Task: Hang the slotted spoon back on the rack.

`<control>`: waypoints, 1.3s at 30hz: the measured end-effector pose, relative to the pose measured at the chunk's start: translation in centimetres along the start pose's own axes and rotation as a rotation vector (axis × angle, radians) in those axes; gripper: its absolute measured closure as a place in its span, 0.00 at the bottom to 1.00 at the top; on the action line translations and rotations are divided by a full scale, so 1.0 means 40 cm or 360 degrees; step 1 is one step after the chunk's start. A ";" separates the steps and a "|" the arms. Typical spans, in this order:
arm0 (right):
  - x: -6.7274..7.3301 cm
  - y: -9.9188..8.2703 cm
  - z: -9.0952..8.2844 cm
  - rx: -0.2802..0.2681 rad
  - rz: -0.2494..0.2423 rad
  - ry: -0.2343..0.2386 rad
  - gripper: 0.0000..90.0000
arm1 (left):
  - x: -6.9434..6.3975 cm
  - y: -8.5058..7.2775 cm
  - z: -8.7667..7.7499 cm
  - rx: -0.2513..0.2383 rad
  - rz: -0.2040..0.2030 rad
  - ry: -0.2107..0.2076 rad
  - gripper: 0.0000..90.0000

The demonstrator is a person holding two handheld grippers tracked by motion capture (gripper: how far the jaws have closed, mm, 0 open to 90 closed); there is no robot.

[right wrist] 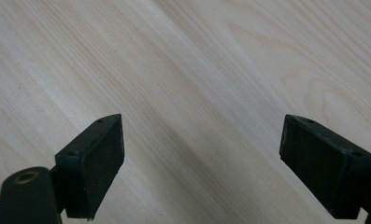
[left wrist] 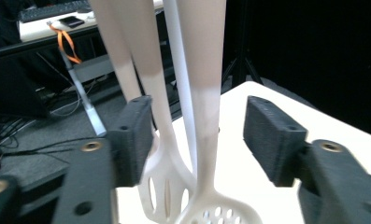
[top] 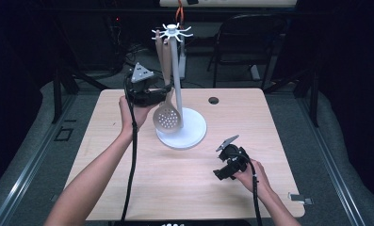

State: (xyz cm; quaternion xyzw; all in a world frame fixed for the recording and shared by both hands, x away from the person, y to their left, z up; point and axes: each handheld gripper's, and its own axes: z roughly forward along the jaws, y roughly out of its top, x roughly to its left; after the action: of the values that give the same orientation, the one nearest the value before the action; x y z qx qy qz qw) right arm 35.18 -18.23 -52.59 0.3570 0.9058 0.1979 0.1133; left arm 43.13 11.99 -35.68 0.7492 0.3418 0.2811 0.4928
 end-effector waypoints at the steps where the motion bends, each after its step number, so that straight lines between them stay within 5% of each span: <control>1: 0.000 0.000 -0.001 0.0003 -0.0002 -0.0006 0.15 | -0.001 -0.006 -0.004 0.0010 0.0005 0.0002 0.42; 10: 0.003 0.002 0.000 0.0015 -0.0004 -0.0014 0.15 | 0.010 -0.057 -0.045 0.0077 0.0021 0.0048 0.23; 19: 0.003 0.002 0.001 0.0015 -0.0003 -0.0010 0.15 | 0.041 -0.149 -0.083 0.0174 -0.0014 0.0088 0.18; 29: 0.005 -0.001 0.004 0.0030 -0.0003 -0.0027 0.15 | 0.088 -0.268 -0.134 0.0287 -0.0130 0.0132 0.16; 39: 0.004 -0.004 0.007 0.0026 -0.0014 -0.0030 0.15 | 0.082 -0.422 -0.137 0.0480 -0.0268 0.0108 0.16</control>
State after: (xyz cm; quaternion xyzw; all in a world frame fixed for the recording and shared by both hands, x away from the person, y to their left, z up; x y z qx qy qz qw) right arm 35.07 -18.13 -52.93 0.3559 0.9079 0.1866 0.1196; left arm 37.00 22.33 -49.16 0.7734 0.4580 0.2094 0.3850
